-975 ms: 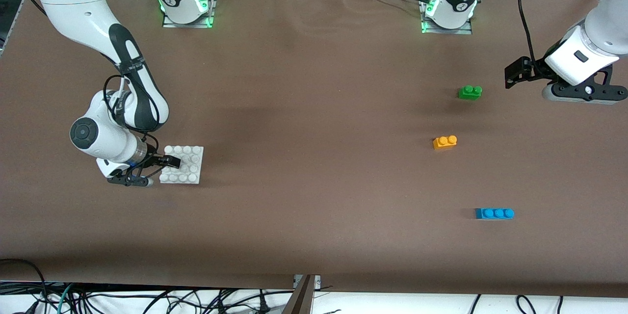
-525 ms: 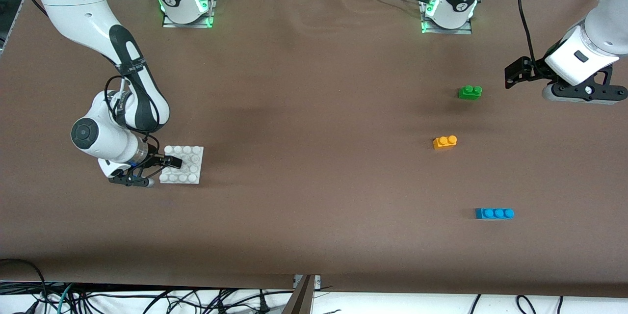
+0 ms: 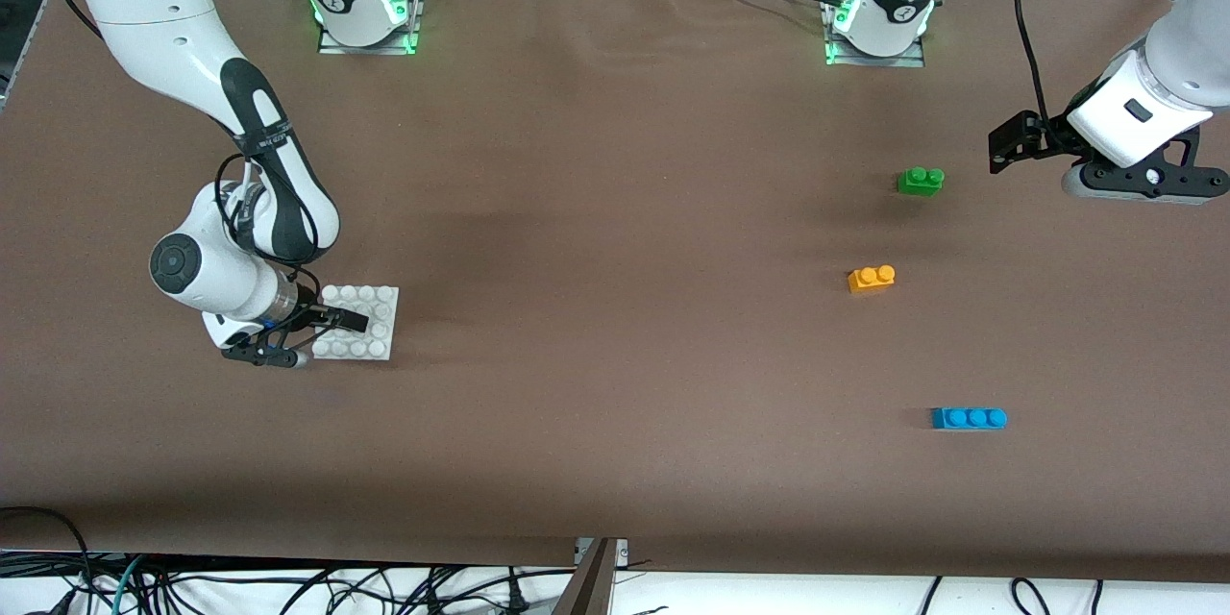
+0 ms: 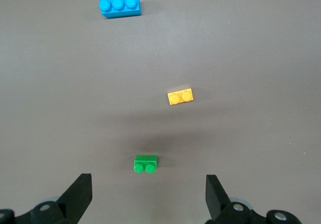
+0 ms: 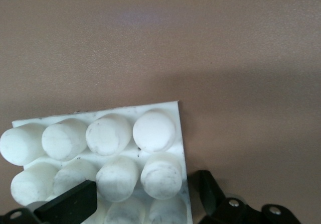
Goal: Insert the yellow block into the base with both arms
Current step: 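Grasp the edge of the white base plate with the right gripper, then slide the white base plate with the right gripper toward the yellow block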
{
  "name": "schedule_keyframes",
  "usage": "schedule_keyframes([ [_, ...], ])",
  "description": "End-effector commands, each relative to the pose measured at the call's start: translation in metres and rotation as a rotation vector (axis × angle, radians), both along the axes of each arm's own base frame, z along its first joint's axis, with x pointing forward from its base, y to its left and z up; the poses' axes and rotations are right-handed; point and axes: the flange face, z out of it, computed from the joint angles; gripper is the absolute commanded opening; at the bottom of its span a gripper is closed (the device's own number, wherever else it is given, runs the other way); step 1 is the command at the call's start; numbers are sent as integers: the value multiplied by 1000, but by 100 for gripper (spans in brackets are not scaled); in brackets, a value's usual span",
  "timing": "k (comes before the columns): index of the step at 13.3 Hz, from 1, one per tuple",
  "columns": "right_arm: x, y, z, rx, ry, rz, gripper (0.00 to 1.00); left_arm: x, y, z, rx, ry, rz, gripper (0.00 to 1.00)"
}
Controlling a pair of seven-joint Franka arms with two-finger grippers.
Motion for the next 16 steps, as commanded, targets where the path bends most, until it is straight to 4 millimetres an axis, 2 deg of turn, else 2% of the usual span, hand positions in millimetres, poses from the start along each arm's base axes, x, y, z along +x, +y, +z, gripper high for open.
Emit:
schedule_keyframes([
  [1,-1,30,-7,44,-5,11,83,3,2,6,0,3,-11,100],
  [3,-1,35,-7,49,-8,9,83,4,2,6,0,1,-11,100],
  [6,-3,64,-5,49,-21,34,84,4,1,6,0,1,-11,100],
  [8,-4,71,-4,50,-21,28,84,4,1,6,0,1,-11,100],
  [12,-7,98,1,52,-34,67,84,4,1,6,1,1,-10,100],
  [16,-14,146,5,56,-54,20,85,4,1,6,0,1,-11,100],
])
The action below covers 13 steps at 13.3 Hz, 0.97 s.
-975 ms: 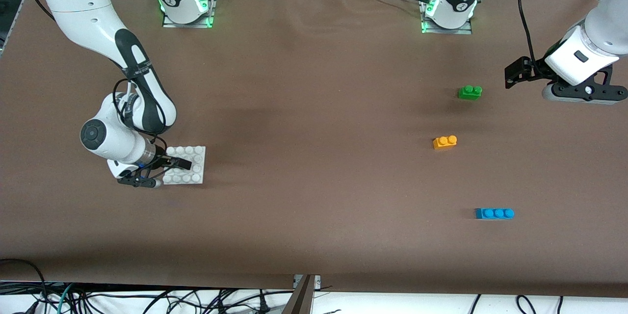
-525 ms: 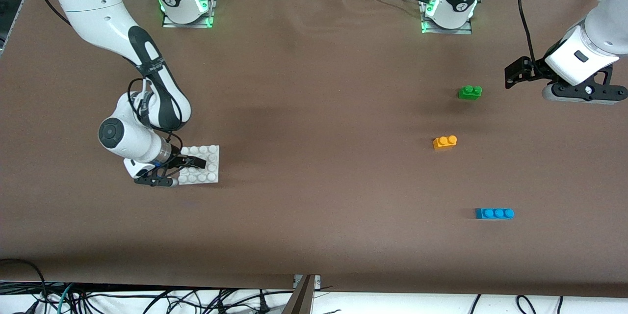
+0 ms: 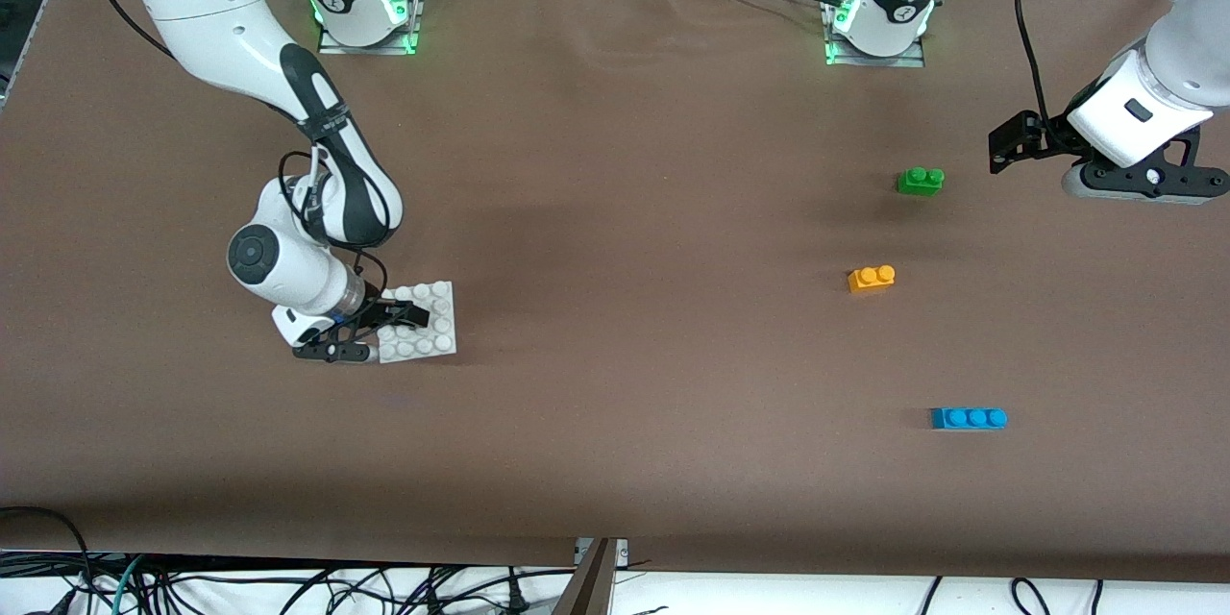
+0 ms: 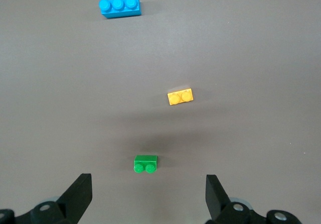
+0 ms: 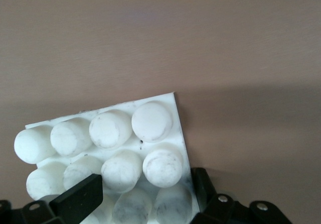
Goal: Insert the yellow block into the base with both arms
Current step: 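Slide the white base plate with the right gripper toward the yellow block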
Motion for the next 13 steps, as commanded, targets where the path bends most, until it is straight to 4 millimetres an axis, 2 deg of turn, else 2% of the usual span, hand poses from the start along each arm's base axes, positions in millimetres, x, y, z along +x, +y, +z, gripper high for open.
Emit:
schedule_keyframes([
  [1,-5,35,0,18,-18,-45,85,3,1,6,1,2,-11,100],
  [5,-12,76,-4,28,-46,-100,85,3,0,6,1,2,-13,100],
  [9,-19,141,-4,53,-52,-159,85,3,0,6,1,3,-13,100],
  [13,-27,204,-15,75,-50,-220,85,3,0,6,1,3,-13,100],
])
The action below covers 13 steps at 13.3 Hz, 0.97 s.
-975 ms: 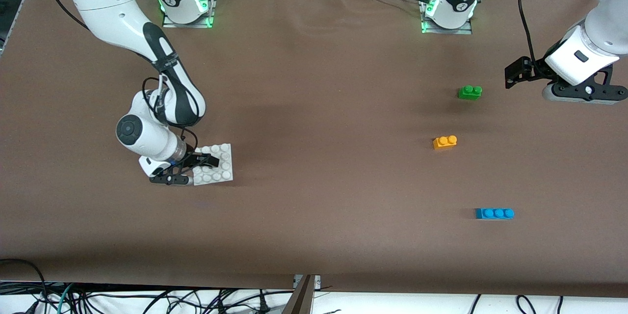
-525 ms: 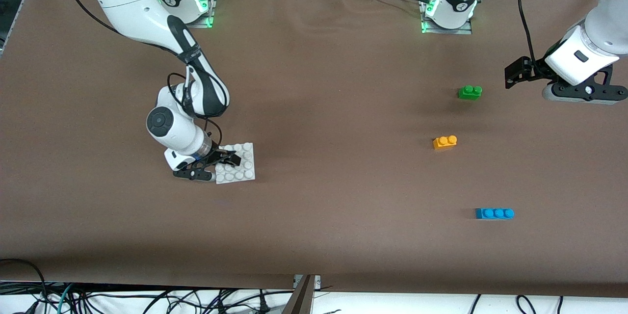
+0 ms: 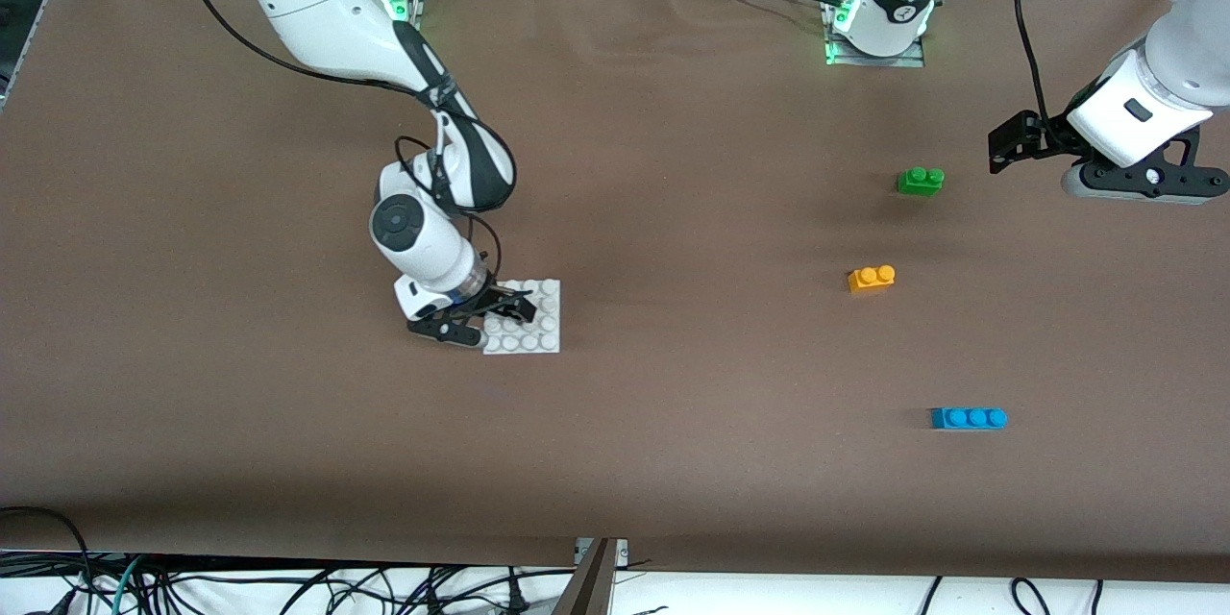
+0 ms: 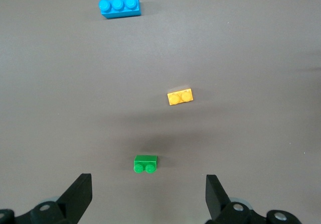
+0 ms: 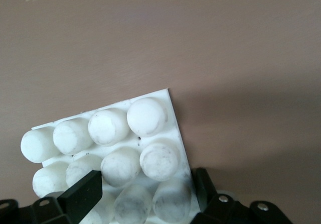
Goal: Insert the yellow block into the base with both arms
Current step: 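Slide the white base plate with the right gripper toward the yellow block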
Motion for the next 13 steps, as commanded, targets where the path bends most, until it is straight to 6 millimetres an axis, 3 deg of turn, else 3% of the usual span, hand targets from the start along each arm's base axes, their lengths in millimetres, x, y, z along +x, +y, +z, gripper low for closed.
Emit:
schedule_keyframes([
  [1,-5,47,-17,22,0,-48,85,3,0,6,1,4,-12,100],
  [7,-43,115,-20,42,2,-43,85,3,0,5,1,8,-12,100],
  [13,-76,157,-22,53,-14,16,85,3,0,5,1,8,-13,100],
])
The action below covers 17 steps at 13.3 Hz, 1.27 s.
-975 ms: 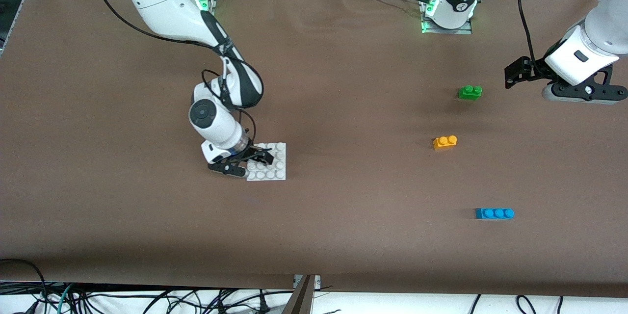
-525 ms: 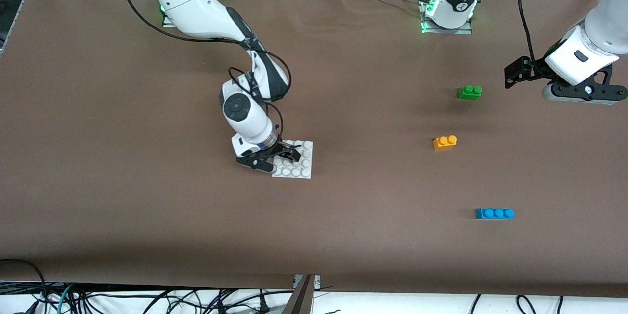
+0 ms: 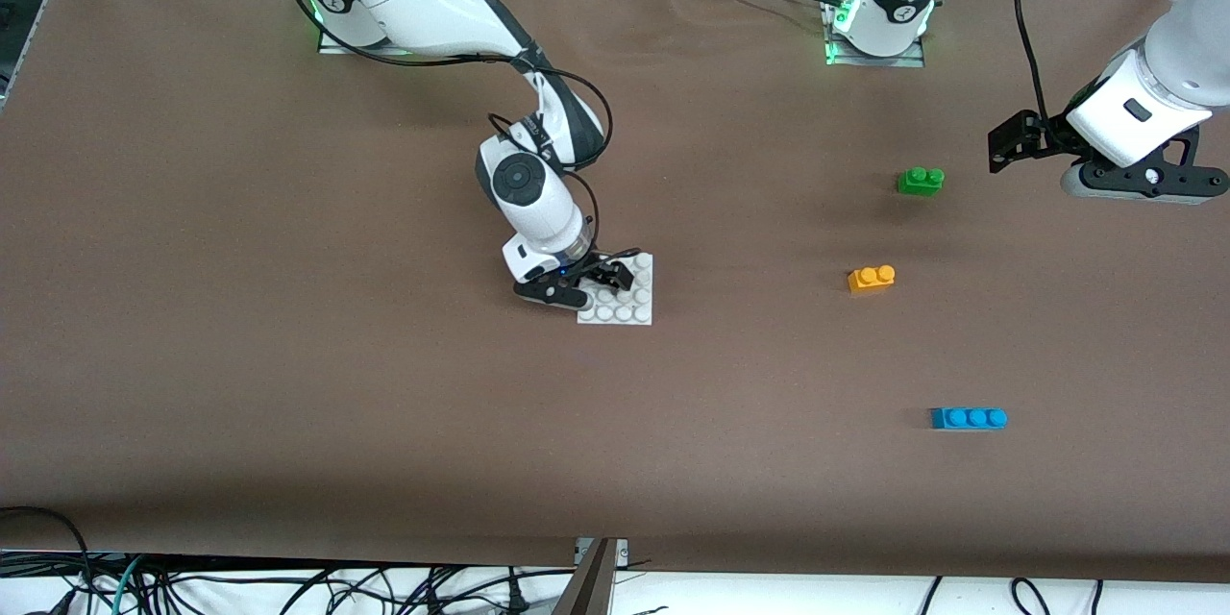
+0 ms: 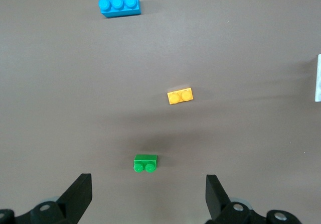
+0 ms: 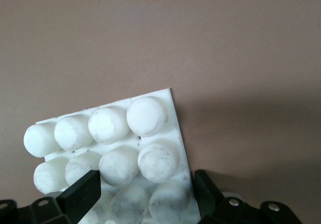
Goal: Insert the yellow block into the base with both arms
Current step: 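Slide the white base plate with the right gripper toward the yellow block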
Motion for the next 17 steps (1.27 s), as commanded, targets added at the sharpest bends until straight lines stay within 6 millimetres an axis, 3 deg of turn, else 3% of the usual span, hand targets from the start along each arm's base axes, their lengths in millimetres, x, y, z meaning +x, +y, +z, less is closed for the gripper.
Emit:
schedule_keyframes([
  [1,-22,28,-17,0,6,24,85,3,0,6,1,5,-13,100],
  [3,-40,46,-17,0,10,22,85,3,0,6,1,5,-13,100],
  [9,-58,66,-12,4,5,49,85,3,1,5,1,7,-13,100],
  [10,-56,65,-9,6,2,47,85,3,2,6,1,5,-12,100],
  [12,-41,64,11,24,-26,38,98,3,2,6,1,5,-10,100],
  [15,-21,62,36,44,-55,28,99,3,2,6,1,5,-10,100],
  [17,-4,49,65,22,-22,24,99,3,1,6,1,5,-10,100],
])
